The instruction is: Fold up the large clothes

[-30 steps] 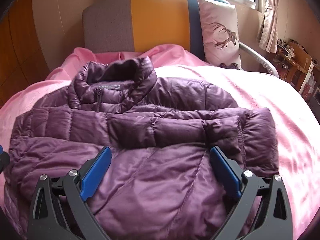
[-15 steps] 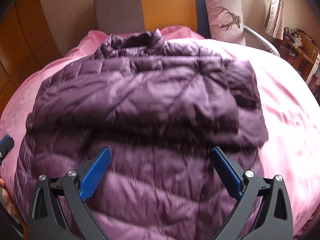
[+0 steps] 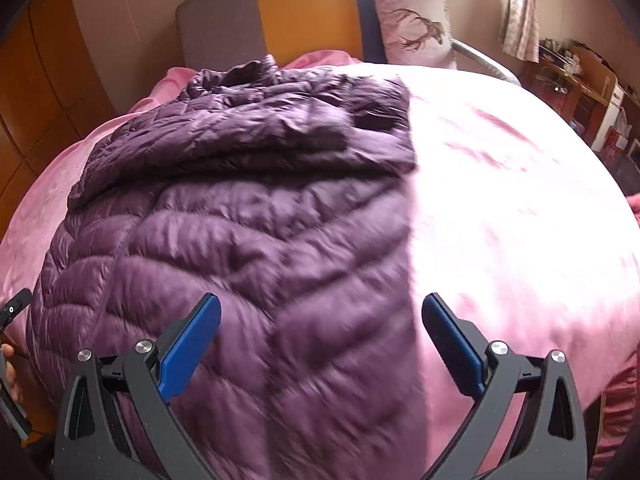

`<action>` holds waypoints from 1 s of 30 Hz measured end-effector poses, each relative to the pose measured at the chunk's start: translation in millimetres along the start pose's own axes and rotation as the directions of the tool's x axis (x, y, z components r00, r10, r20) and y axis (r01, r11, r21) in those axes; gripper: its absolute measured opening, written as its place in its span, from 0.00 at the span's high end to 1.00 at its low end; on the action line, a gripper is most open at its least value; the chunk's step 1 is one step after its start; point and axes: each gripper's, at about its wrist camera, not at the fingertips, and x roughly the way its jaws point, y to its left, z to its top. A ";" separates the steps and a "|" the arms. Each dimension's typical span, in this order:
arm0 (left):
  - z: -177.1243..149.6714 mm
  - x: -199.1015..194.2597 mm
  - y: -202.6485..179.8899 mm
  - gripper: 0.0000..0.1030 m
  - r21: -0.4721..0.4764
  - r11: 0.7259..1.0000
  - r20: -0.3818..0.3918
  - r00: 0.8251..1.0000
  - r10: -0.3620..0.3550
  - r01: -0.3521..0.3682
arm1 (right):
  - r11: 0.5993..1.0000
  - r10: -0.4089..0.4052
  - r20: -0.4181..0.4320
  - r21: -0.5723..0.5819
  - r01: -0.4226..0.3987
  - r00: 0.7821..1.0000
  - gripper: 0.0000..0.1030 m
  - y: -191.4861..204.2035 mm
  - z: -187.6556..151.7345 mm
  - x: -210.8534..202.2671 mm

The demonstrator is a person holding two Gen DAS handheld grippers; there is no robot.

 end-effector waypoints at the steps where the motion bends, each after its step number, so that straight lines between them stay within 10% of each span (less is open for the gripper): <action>1: -6.2 -3.0 3.4 0.27 -0.009 1.000 -0.015 1.000 -0.009 0.009 | 1.000 0.000 -0.003 0.010 0.000 1.000 0.03 -7.0 -4.9 -4.3; 8: -61.0 -18.9 16.1 0.28 -0.051 0.991 -0.161 0.978 -0.131 0.125 | 0.989 0.126 -0.152 0.093 -0.113 0.980 0.04 -44.7 -71.9 -23.9; 13: -78.2 -5.4 17.9 0.30 -0.092 0.984 -0.243 0.955 -0.170 0.152 | 0.964 0.240 -0.224 0.172 -0.204 0.945 0.24 -49.6 -112.0 -22.1; 19: -68.3 -18.5 5.8 0.88 -0.027 0.962 -0.273 0.923 -0.270 0.273 | 0.921 0.385 -0.244 0.156 -0.356 0.890 0.84 -37.8 -103.0 -36.7; 30: 15.5 -61.8 12.8 0.93 -0.101 0.846 -0.065 0.845 -0.530 0.523 | 0.818 0.554 0.063 0.140 -0.557 0.830 0.90 -28.4 -5.5 -98.3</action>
